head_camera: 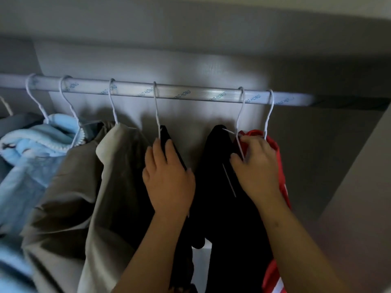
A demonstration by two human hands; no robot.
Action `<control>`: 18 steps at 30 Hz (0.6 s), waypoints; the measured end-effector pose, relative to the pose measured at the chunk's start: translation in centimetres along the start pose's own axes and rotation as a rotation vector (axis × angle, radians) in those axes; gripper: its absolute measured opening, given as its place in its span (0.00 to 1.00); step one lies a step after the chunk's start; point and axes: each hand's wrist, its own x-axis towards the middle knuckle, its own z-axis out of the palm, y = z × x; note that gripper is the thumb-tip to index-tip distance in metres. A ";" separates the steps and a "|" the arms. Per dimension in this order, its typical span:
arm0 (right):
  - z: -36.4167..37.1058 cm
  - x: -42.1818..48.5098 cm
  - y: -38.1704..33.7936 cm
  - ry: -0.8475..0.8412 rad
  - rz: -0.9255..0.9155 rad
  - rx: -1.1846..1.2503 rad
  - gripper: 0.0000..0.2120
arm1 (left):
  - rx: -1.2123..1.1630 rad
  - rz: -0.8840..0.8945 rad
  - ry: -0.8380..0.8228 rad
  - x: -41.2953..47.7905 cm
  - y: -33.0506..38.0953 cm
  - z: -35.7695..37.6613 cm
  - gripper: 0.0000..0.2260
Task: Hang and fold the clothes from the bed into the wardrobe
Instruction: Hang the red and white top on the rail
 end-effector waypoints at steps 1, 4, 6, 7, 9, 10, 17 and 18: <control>0.4 -0.2 -0.3 -0.107 0.010 -0.002 0.22 | 0.001 -0.056 -0.084 0.4 -0.7 -0.3 0.33; 1.0 -0.9 -0.5 -0.285 0.052 -0.027 0.26 | -0.136 -0.159 -0.238 1.6 -2.4 -1.4 0.30; 1.0 -1.2 -0.7 -0.261 0.061 -0.005 0.26 | -0.188 -0.110 -0.283 1.8 -3.1 -1.8 0.25; 1.0 -1.4 -0.9 -0.244 0.060 -0.002 0.25 | -0.203 -0.062 -0.282 1.8 -3.3 -1.8 0.23; 1.1 -2.0 -1.3 -0.222 0.044 -0.022 0.24 | -0.236 0.011 -0.289 1.5 -3.2 -1.9 0.22; 1.1 -2.4 -1.4 -0.209 0.038 -0.036 0.23 | -0.263 0.033 -0.300 1.4 -3.0 -1.8 0.23; 1.1 -5.5 -1.8 -0.117 0.075 -0.109 0.22 | -0.390 0.080 -0.373 0.3 -2.9 -1.1 0.26; 1.0 -6.2 -1.8 -0.113 0.097 -0.109 0.22 | -0.417 0.089 -0.375 -0.2 -3.0 -0.9 0.27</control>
